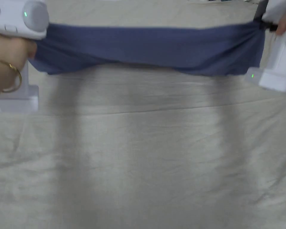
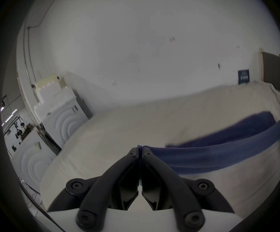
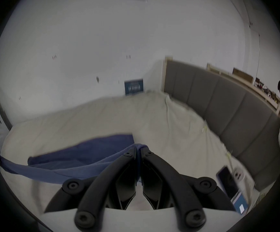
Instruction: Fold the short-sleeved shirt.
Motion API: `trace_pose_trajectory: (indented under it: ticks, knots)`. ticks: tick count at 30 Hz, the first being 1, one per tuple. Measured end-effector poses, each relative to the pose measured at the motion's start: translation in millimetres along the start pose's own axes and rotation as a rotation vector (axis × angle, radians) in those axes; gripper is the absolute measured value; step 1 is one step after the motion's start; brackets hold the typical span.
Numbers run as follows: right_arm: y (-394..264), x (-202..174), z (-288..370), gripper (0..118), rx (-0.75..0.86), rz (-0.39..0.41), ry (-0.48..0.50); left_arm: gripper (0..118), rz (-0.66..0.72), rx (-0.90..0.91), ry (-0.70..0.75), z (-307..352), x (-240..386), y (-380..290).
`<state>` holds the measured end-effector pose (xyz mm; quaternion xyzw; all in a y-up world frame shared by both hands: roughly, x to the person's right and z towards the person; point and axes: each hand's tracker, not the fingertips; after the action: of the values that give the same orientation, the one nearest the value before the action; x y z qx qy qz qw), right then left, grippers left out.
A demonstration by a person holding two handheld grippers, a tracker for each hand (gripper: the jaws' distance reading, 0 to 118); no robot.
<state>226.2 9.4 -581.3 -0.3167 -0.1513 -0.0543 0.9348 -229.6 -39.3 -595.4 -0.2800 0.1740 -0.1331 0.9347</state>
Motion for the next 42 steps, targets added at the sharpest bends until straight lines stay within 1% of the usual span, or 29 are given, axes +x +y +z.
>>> trace_pose_trajectory:
  ticks: [2, 4, 5, 6, 7, 9, 12, 13, 16, 19, 22, 26, 27, 31, 37, 42]
  knots:
    - [-31.7, 3.9, -7.1, 2, -0.051, 0.035, -0.004, 0, -0.027, -0.046, -0.019, 1.6, 2.3, -27.3]
    - [-59.6, 11.8, -13.6, 2, -0.102, 0.054, -0.004, 0, -0.010, -0.086, -0.042, 11.3, 2.0, -57.4]
    - [-73.5, 15.2, -12.9, 2, -0.109, 0.050, -0.005, 0, 0.003, -0.106, -0.039, 14.8, 1.2, -71.1]
    - [-87.2, 20.3, -12.5, 2, -0.150, 0.051, 0.001, 0, 0.005, -0.139, -0.048, 18.4, -0.9, -84.8]
    - [-101.6, 26.6, -9.9, 2, -0.170, 0.029, 0.017, 0, 0.030, -0.152, -0.059, 24.5, -4.9, -99.0]
    - [-123.7, 36.0, -2.7, 2, -0.197, 0.026, 0.019, 0, 0.043, -0.179, -0.085, 41.1, -10.5, -123.8]
    - [-155.4, 47.1, 18.2, 2, -0.216, 0.075, 0.024, 0, 0.035, -0.192, -0.107, 64.4, -17.2, -157.6]
    - [-164.2, 51.0, 24.6, 2, -0.231, 0.109, 0.031, 0, 0.024, -0.220, -0.120, 72.2, -19.6, -167.8]
    - [-186.0, 64.2, 49.3, 2, -0.254, 0.183, 0.064, 0, 0.063, -0.250, -0.145, 98.2, -33.9, -197.1]
    - [-202.3, 81.2, 77.8, 2, -0.237, 0.186, 0.076, 0, 0.063, -0.245, -0.168, 126.8, -48.2, -223.0]
    - [-216.4, 97.6, 102.2, 2, -0.238, 0.179, 0.106, 0, 0.029, -0.236, -0.193, 154.4, -60.7, -244.8]
    - [-236.7, 109.9, 132.2, 2, -0.236, 0.268, 0.137, 0, 0.032, -0.223, -0.233, 188.4, -74.5, -273.7]
    - [-242.9, 112.9, 139.9, 2, -0.238, 0.279, 0.140, 0, 0.019, -0.223, -0.241, 196.3, -76.7, -281.1]
    - [-266.2, 128.3, 163.2, 2, -0.241, 0.284, 0.163, 0, -0.010, -0.215, -0.260, 222.7, -85.8, -307.2]
    - [-301.7, 147.6, 194.5, 2, -0.252, 0.362, 0.183, 0, 0.027, -0.217, -0.294, 248.1, -102.8, -328.2]
    - [-329.1, 164.4, 207.3, 2, -0.276, 0.377, 0.196, 0, -0.013, -0.242, -0.312, 264.7, -105.5, -347.6]
